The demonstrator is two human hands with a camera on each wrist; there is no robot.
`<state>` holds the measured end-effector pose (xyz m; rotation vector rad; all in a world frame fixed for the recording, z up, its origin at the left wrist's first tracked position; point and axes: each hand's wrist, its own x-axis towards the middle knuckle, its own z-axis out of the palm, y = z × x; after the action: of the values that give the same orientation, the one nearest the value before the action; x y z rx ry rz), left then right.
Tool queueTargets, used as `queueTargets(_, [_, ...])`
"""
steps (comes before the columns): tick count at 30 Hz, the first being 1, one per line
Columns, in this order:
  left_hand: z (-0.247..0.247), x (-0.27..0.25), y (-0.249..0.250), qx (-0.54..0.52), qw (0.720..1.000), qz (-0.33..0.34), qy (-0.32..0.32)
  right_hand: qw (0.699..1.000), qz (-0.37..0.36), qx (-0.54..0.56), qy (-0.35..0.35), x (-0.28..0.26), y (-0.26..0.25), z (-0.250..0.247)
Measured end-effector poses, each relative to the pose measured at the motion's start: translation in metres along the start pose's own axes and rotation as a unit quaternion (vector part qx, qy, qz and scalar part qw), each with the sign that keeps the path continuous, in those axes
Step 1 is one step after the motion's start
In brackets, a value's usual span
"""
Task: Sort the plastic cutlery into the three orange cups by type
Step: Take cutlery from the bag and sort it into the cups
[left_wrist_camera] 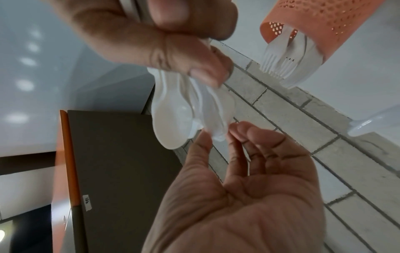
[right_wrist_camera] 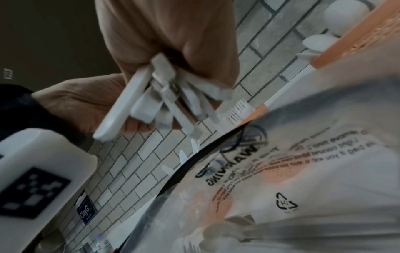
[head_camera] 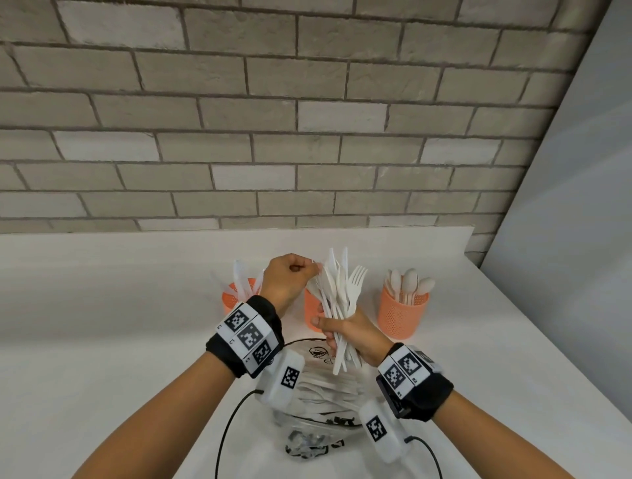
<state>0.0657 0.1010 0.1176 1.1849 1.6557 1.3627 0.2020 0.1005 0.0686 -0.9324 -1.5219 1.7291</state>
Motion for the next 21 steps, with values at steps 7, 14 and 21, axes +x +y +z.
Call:
queueTargets(7, [0.000,0.004,0.007,-0.030,1.000,-0.005,-0.003,1.000,-0.022,-0.017,0.003,-0.005,0.001,-0.003])
queueTargets(14, [0.003,0.004,0.000,-0.036,0.998,0.040,0.038,1.000,-0.012,-0.017,0.003,-0.007,-0.001,-0.006])
queueTargets(21, [-0.009,0.009,0.014,-0.145,0.987,0.033,0.053,1.000,0.012,0.009,-0.018,-0.008,0.003,-0.011])
